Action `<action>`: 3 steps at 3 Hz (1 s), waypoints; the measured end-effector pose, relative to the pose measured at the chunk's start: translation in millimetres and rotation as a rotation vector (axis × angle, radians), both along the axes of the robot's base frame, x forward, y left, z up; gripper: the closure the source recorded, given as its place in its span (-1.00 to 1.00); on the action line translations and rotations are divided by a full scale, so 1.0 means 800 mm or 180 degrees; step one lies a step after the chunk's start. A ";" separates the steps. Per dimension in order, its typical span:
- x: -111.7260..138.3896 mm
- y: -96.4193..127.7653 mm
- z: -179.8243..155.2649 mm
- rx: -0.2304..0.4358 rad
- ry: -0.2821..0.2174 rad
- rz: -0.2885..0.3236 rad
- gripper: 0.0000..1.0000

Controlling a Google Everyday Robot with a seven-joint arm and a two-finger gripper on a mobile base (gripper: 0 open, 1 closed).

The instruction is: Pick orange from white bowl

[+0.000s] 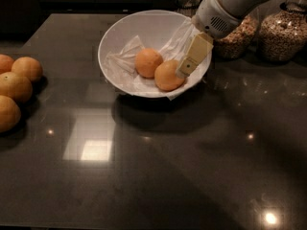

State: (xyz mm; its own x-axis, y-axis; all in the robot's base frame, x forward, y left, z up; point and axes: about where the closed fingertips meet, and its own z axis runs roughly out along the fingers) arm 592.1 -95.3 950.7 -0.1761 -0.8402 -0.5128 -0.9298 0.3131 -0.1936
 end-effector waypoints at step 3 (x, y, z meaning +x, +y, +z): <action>0.021 0.008 -0.060 0.0247 0.0361 -0.0149 -0.84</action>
Offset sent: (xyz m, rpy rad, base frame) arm 0.0205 0.0064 -0.0608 0.1165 0.1588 -0.0652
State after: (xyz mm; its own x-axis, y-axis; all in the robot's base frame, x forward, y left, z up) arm 609.2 -89.2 902.8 -0.2748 -0.7883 -0.5506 -0.9283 0.3667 -0.0616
